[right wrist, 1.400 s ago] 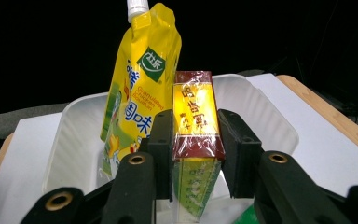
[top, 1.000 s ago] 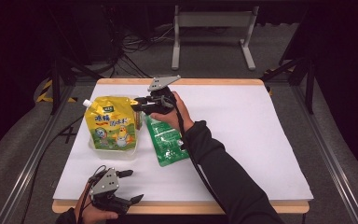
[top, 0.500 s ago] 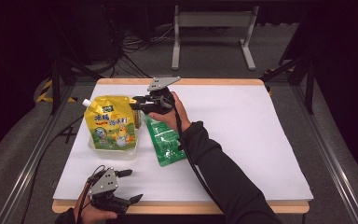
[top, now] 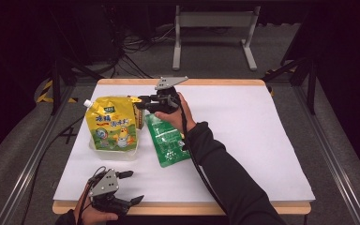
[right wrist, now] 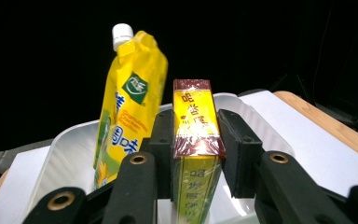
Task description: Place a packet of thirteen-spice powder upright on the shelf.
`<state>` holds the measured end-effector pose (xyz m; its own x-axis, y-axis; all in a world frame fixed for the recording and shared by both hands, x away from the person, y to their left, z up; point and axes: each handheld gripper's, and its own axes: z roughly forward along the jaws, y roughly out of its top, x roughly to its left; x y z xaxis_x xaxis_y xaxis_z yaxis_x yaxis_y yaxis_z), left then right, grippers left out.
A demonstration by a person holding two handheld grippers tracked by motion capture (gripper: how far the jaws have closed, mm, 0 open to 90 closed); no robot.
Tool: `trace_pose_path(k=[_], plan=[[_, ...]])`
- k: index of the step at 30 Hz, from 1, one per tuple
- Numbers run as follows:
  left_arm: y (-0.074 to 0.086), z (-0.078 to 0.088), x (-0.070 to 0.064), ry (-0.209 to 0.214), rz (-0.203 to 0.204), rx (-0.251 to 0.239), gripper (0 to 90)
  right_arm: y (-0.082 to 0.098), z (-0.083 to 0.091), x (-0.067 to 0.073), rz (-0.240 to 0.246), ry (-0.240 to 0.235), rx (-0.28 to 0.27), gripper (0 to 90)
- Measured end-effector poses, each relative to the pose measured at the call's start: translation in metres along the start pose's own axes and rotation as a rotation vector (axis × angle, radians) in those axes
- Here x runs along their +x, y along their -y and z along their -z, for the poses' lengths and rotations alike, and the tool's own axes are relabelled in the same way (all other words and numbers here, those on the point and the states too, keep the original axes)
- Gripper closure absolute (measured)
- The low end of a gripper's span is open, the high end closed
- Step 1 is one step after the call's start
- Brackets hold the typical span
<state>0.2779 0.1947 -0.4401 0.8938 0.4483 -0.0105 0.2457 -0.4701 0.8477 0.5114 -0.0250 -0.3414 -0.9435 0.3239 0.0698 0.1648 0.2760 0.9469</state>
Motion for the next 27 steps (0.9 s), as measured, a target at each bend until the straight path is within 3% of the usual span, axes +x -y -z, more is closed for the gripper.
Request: trace_pose_path(k=[5,11,15,16,17,20,27], plan=[[0.001,0.001,0.000,0.003,0.002,-0.003,14.8,-0.001,-0.008,0.005,-0.005,-0.007,-0.018,69.0],[0.002,0.004,0.000,0.002,0.001,-0.007,14.8,0.007,-0.021,0.005,0.005,-0.021,0.049,68.6],[0.001,0.002,0.000,0.004,-0.001,0.001,14.8,0.010,-0.019,0.004,0.018,-0.025,0.067,67.9],[0.001,0.001,0.000,0.003,-0.004,0.005,14.8,0.010,-0.019,0.005,0.027,-0.018,0.080,64.7],[0.001,0.001,0.000,0.004,-0.005,0.004,14.8,0.010,-0.019,0.006,0.037,0.004,0.086,55.5],[0.000,0.000,0.000,0.004,-0.006,0.006,14.8,0.008,-0.015,0.006,0.038,0.014,0.099,56.5],[-0.001,-0.001,0.001,0.001,-0.011,0.009,14.7,0.007,0.004,0.008,0.086,0.067,0.153,48.7]])
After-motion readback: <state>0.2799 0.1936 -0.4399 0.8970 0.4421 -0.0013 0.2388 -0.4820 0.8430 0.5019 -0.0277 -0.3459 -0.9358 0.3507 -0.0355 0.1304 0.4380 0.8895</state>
